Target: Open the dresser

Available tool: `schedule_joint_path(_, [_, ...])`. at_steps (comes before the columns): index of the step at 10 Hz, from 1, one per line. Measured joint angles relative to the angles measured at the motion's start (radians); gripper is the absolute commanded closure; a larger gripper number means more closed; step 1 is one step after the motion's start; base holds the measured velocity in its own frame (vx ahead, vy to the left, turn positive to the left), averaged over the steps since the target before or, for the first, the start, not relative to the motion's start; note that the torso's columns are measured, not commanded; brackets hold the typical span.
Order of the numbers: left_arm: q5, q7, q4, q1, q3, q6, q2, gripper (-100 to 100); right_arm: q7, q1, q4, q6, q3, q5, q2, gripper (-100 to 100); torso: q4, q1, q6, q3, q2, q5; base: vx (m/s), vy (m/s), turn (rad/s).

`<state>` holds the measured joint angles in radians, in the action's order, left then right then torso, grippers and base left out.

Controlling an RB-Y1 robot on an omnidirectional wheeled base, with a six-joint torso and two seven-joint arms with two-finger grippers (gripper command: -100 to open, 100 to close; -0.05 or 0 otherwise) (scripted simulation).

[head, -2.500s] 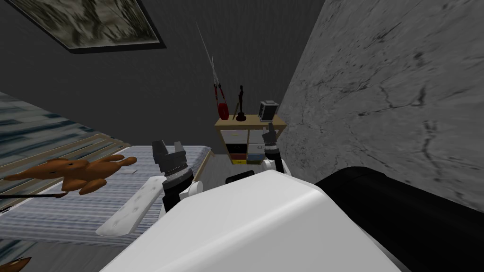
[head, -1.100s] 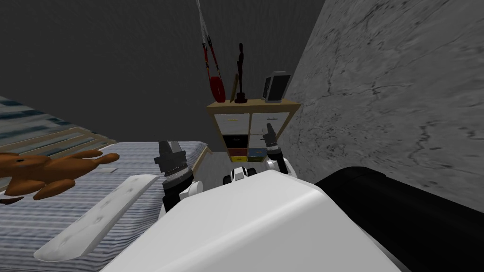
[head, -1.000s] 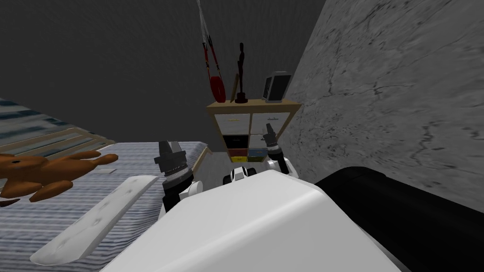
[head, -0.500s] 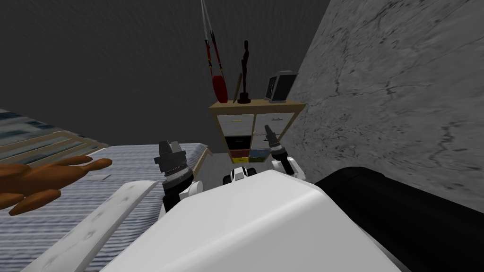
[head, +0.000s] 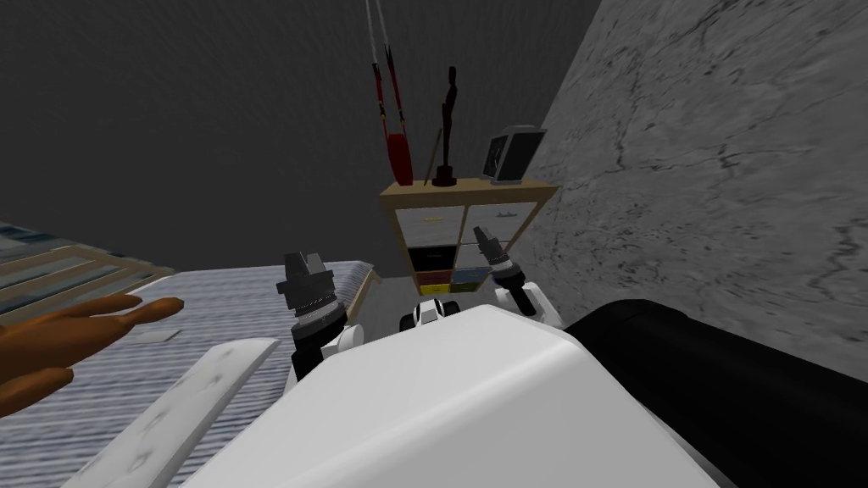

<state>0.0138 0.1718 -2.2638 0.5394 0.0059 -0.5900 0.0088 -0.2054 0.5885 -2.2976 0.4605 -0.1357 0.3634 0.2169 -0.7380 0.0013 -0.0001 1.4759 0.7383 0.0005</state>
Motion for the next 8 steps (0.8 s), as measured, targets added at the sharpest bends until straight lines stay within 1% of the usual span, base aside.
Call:
schedule_joint_path(3, [0.0, 0.0, 0.0, 0.0, 0.0, 0.0, 0.0, 0, -0.075, 0.024, -0.022, -0.011, -0.057, 0.09, 0.011, -100, 0.0, -0.001, 0.0, 0.0, 0.0, 0.0, 0.082, 0.129, -0.093])
schedule_joint_path(5, [0.0, 0.0, 0.0, 0.0, 0.0, 0.0, 0.0, 0, -0.126, 0.044, -0.046, -0.025, -0.095, 0.149, 0.021, -100, 0.0, -0.001, 0.0, 0.0, -0.001, 0.0, 0.069, 0.117, -0.053])
schedule_joint_path(7, [0.0, 0.0, 0.0, 0.0, 0.0, 0.0, 0.0, 0, -0.157, 0.057, -0.056, -0.031, -0.116, 0.192, 0.026, -100, 0.0, -0.004, 0.0, -0.001, 0.001, -0.001, 0.056, 0.079, -0.073])
schedule_joint_path(8, [0.0, 0.0, 0.0, 0.0, 0.0, 0.0, 0.0, 0, -0.182, 0.065, -0.064, -0.037, -0.131, 0.223, 0.031, -100, 0.0, -0.002, 0.0, 0.0, 0.0, -0.001, 0.059, 0.135, -0.077])
